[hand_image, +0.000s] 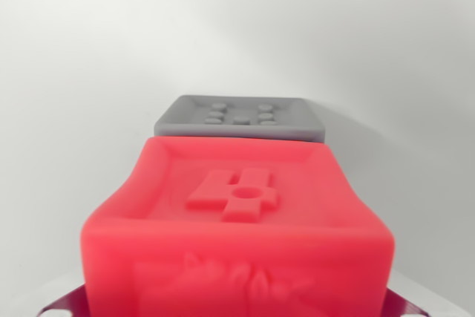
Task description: Destack cube
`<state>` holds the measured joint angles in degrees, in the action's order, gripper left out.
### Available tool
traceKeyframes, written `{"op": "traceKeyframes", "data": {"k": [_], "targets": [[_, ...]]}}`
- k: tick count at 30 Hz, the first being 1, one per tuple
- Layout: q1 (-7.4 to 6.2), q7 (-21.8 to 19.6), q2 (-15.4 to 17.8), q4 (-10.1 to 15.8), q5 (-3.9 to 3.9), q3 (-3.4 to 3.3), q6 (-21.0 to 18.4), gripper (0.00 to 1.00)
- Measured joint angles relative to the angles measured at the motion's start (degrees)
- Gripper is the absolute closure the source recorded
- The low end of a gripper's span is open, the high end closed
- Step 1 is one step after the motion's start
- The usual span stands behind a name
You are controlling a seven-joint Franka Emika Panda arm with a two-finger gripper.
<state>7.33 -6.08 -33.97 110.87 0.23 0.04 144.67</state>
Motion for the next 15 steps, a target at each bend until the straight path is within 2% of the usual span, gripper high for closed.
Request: {"op": "traceKeyframes", "data": {"k": [15], "targets": [[0.0, 0.0, 3.2, 0.3, 0.0, 0.0, -2.8, 1.0]]}}
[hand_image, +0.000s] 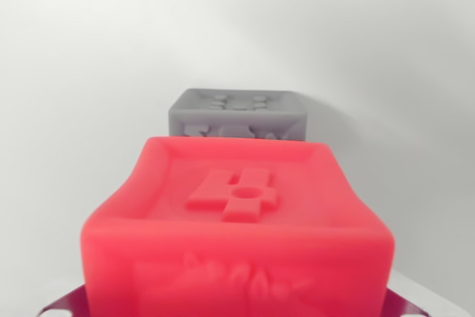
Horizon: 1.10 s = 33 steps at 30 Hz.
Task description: Destack cube
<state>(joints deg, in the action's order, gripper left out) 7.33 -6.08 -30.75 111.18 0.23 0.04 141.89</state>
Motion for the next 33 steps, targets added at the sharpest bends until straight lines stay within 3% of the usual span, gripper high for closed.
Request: {"op": "traceKeyframes", "data": {"k": [19, 33], "targets": [[0.0, 0.0, 5.8, 0.0, 0.0, 0.0, -5.5, 1.0], [-1.15, -5.8, 5.9, 1.1, 0.0, -0.28, -4.9, 1.0]]}}
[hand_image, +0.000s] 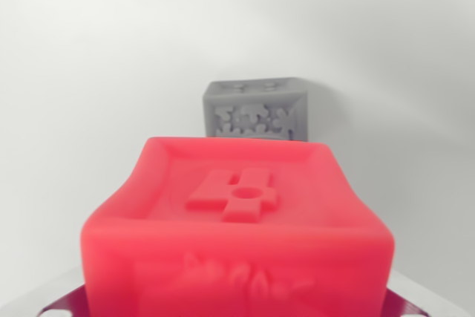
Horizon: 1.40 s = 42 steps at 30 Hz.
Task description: Destack cube
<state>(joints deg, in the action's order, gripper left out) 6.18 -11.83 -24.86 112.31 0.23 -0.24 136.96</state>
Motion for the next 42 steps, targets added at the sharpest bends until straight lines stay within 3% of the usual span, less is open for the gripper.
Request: {"op": "traceKeyframes", "data": {"k": [42], "targets": [[-3.27, -20.3, 0.0, 3.8, 0.11, -0.31, 3.8, 1.0]]}}
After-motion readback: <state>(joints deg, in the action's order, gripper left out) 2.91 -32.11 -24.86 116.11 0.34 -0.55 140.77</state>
